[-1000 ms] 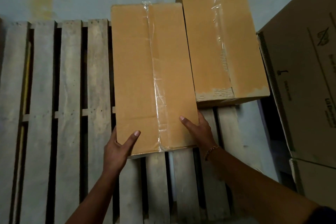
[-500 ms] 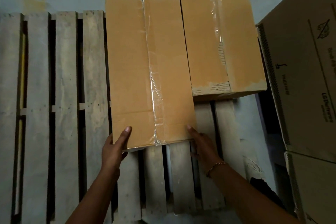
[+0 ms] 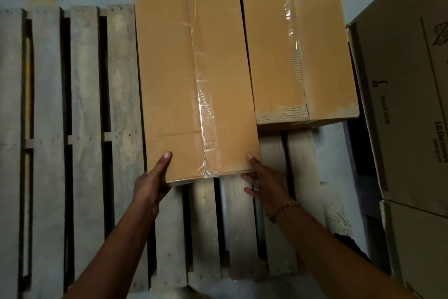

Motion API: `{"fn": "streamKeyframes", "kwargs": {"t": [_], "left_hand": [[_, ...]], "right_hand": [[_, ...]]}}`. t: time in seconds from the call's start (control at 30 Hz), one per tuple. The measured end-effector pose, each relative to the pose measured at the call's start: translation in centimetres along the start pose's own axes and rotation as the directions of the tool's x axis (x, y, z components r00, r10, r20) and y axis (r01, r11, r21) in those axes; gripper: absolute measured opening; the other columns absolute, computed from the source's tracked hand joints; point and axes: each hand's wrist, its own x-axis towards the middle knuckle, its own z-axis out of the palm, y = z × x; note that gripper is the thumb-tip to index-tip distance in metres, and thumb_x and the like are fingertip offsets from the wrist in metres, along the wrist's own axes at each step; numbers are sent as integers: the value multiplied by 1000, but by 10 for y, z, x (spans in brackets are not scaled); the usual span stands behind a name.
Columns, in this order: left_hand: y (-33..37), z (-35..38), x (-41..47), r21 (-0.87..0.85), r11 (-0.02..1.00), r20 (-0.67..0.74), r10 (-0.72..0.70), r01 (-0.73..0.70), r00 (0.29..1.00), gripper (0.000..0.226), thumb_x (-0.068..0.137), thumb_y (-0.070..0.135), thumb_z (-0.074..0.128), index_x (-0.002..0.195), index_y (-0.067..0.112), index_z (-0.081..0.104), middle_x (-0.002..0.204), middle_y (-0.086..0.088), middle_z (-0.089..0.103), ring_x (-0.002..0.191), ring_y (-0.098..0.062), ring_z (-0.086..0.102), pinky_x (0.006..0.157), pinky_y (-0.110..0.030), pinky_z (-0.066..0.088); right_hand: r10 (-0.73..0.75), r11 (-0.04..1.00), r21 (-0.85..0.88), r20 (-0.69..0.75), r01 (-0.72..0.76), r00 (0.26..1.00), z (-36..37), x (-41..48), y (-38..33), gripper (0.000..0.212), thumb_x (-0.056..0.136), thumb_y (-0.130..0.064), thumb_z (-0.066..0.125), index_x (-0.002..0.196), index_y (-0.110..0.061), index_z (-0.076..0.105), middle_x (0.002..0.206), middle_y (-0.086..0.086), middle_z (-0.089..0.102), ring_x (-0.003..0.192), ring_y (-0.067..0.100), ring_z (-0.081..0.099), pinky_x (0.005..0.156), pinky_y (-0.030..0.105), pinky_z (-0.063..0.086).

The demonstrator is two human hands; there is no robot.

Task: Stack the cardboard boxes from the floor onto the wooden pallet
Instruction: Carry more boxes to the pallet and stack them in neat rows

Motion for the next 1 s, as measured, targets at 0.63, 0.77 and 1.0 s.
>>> {"fn": "streamKeyframes", "kwargs": {"t": [0.63, 0.77, 1.0], "left_hand": [[62, 27, 28, -39, 999, 29, 34, -33, 999, 68, 56, 51, 92, 109, 18, 64, 119, -9, 73, 107, -29, 72, 99, -43, 58], [71, 30, 36, -35, 999, 43, 39, -37, 998, 76, 49, 52, 94, 110, 19, 63, 121, -9, 71, 109, -29, 71, 100, -44, 57], [81, 37, 44, -40, 998, 22, 50, -49, 999, 67, 60, 51, 93, 110, 19, 63, 121, -8, 71, 108, -27, 71, 99, -42, 58]], "right_hand": [[-79, 995, -67, 5, 79, 997, 30, 24, -55, 69, 74, -63, 82, 125, -21, 64, 128, 2, 64, 109, 14, 69, 76, 37, 60], [-79, 995, -64, 26, 81, 996, 33, 26, -63, 70, 76, -61, 81, 129, -21, 61, 129, 1, 62, 111, 15, 68, 85, 42, 60], [-83, 996, -16, 59, 84, 995, 42, 28, -77, 51, 80, -58, 80, 118, -28, 63, 135, 3, 60, 115, 18, 66, 84, 42, 59]]}}
